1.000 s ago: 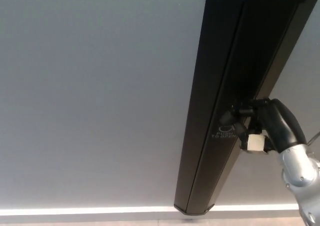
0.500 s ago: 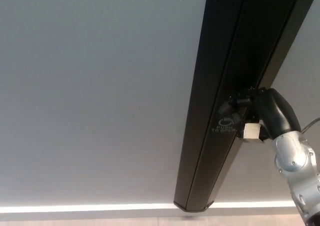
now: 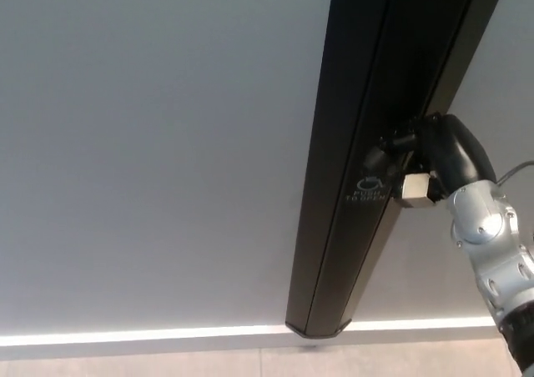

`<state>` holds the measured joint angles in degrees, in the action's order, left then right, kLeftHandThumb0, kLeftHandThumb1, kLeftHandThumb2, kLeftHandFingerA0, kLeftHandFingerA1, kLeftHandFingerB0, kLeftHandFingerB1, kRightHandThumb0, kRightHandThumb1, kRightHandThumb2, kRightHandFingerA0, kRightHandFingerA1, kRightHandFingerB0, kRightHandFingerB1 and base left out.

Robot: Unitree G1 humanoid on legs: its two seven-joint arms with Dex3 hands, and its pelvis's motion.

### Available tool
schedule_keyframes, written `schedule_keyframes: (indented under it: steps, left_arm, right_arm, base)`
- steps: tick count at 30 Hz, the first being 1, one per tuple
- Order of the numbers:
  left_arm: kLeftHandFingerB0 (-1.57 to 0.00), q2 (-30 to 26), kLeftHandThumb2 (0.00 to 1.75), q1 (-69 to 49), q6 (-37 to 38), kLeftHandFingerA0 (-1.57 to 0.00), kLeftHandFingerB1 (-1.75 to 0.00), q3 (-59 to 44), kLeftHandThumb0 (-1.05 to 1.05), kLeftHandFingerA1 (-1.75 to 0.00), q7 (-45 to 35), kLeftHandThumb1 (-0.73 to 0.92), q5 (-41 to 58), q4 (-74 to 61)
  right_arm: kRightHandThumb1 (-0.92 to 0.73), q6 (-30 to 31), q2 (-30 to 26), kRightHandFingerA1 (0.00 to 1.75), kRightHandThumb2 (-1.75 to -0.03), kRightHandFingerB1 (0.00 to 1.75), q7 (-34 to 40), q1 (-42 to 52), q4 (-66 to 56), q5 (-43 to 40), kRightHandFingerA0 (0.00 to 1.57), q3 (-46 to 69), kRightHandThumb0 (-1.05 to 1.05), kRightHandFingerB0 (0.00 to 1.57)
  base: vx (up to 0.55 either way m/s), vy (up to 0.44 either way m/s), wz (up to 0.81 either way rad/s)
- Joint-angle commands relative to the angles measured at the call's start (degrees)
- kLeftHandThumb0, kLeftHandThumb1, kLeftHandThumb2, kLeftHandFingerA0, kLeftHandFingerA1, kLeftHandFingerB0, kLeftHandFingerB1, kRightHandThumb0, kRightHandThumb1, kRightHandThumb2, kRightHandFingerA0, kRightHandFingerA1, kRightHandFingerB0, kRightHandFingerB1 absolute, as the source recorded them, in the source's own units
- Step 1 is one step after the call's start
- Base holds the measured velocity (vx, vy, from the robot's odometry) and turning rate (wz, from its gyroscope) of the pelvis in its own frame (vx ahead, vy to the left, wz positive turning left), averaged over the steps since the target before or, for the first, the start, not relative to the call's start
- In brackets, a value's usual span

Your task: The robot walks towards an open gate button and uses its right fist to press it and open the gates

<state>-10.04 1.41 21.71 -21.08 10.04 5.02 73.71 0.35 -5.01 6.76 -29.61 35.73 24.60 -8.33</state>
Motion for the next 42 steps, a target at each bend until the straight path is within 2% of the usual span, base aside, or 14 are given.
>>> schedule_keyframes:
  steps: [1,2,5,8,10,13,16,25,26,28,32,34,37,42]
  left_arm:
    - [-1.00,-0.15,1.03,-0.63,2.41,-1.08,-0.67,-0.46,-0.01,-0.95,0.56,0.53,0.66,-0.11]
    - [-1.00,-0.13,1.03,-0.71,2.13,-1.08,-0.67,-0.57,-0.01,-0.95,0.64,0.53,0.72,0.02]
    - [-1.00,-0.15,1.03,-1.01,2.20,-1.08,-0.67,-0.67,-0.01,-0.95,0.59,0.53,0.77,0.03]
    - [-1.03,0.87,1.07,-0.70,1.68,-1.07,-0.71,-0.31,-0.03,-0.98,1.38,0.53,0.57,-0.34]
    - [-1.05,0.90,1.09,-0.63,1.76,-1.10,-0.70,-0.37,-0.02,-0.98,1.25,0.50,0.57,-0.18]
    - [-1.04,0.83,1.12,-0.46,1.96,-1.09,-0.70,-0.38,-0.03,-0.98,0.77,0.48,0.50,0.13]
    - [-1.02,0.82,1.06,-0.33,1.85,-1.05,-0.73,-0.17,-0.05,-0.98,1.12,0.52,0.27,-0.08]
    - [-1.02,0.72,1.09,-0.66,2.24,-1.07,-0.72,-0.21,-0.06,-0.97,0.98,0.50,0.34,-0.24]
    - [-1.03,0.62,1.08,-0.64,2.05,-1.09,-0.72,-0.35,-0.05,-1.00,0.84,0.52,0.47,-0.11]
    - [-1.04,0.63,1.09,-0.38,1.50,-1.09,-0.70,-0.80,-0.04,-1.00,0.64,0.51,0.95,0.12]
    - [-1.05,0.85,1.07,-0.29,1.33,-1.10,-0.69,-0.82,-0.03,-0.98,0.76,0.52,0.86,0.26]
    - [-1.04,0.80,1.03,-0.26,1.25,-1.10,-0.69,-0.91,-0.05,-0.98,0.61,0.53,0.93,0.30]
    - [-1.05,0.40,1.18,-0.07,1.33,-1.08,-0.72,-1.23,-0.02,-0.98,0.11,0.46,1.25,0.06]
    - [-1.02,0.03,1.10,-0.06,2.17,-1.07,-0.69,-1.00,-0.03,-0.96,0.58,0.49,0.78,-0.17]
  right_arm:
    - [-0.45,-0.31,1.90,1.44,-1.18,1.02,1.17,6.84,-13.00,-3.15,1.04,0.96,-0.08,1.01]
    - [-0.45,-0.04,2.59,1.44,-1.18,1.02,-0.89,13.57,-20.68,-3.79,1.04,-0.14,-0.08,1.01]
    - [-0.45,0.90,2.87,1.44,-1.18,1.02,-1.64,15.76,-23.71,-3.75,1.04,-0.59,-0.08,1.01]
    - [-0.50,7.11,-3.33,1.48,-1.19,0.94,-16.45,30.63,-44.33,-8.47,1.00,-4.61,-0.08,0.98]
    - [-0.51,10.03,-5.92,1.39,-1.17,0.91,-20.24,32.08,-48.75,-10.02,1.00,-4.02,-0.06,1.02]
    - [-0.51,15.03,-10.80,1.45,-1.18,0.94,-26.50,34.53,-56.77,-12.88,0.99,-2.25,-0.05,0.99]
    - [-0.49,15.36,-12.81,1.53,-1.19,0.96,-26.25,36.32,-59.76,-13.23,1.00,2.07,-0.05,0.96]
    - [-0.52,16.57,-16.45,1.54,-1.18,0.94,-23.10,42.46,-63.89,-15.01,0.96,15.24,-0.05,0.96]
    - [-0.51,17.43,-14.58,1.47,-1.12,0.88,-20.04,42.84,-62.52,-15.51,0.99,18.59,-0.03,0.96]
    - [-0.53,20.78,-9.86,1.44,-1.09,0.90,-12.43,42.59,-59.35,-15.88,1.01,25.40,-0.09,0.97]
    - [-0.53,22.49,-1.99,1.42,-1.10,0.94,-4.32,39.01,-53.71,-18.54,1.05,32.82,-0.09,0.96]
    - [-0.52,22.04,0.05,1.45,-1.12,0.94,-2.95,37.92,-51.77,-19.11,1.06,34.75,-0.10,0.94]
    - [-0.48,23.10,7.08,1.38,-1.08,0.95,2.78,34.43,-46.98,-24.43,1.13,41.85,-0.12,0.95]
    - [-0.46,18.88,11.57,1.29,-1.02,0.87,9.15,31.40,-40.17,-24.31,1.07,45.79,-0.05,0.92]
  base:
    - [0.00,0.000,0.00]
    - [0.00,0.000,0.00]
    - [0.00,0.000,0.00]
    - [0.00,0.000,0.00]
    - [0.07,-0.004,0.08]
    - [0.00,0.000,0.00]
    - [0.00,0.000,0.00]
    - [0.00,0.000,0.00]
    - [0.00,0.000,0.00]
    - [0.00,0.000,0.00]
    - [0.00,0.000,0.00]
    - [0.00,0.000,0.00]
    - [0.00,0.000,0.00]
    - [0.00,0.000,0.00]
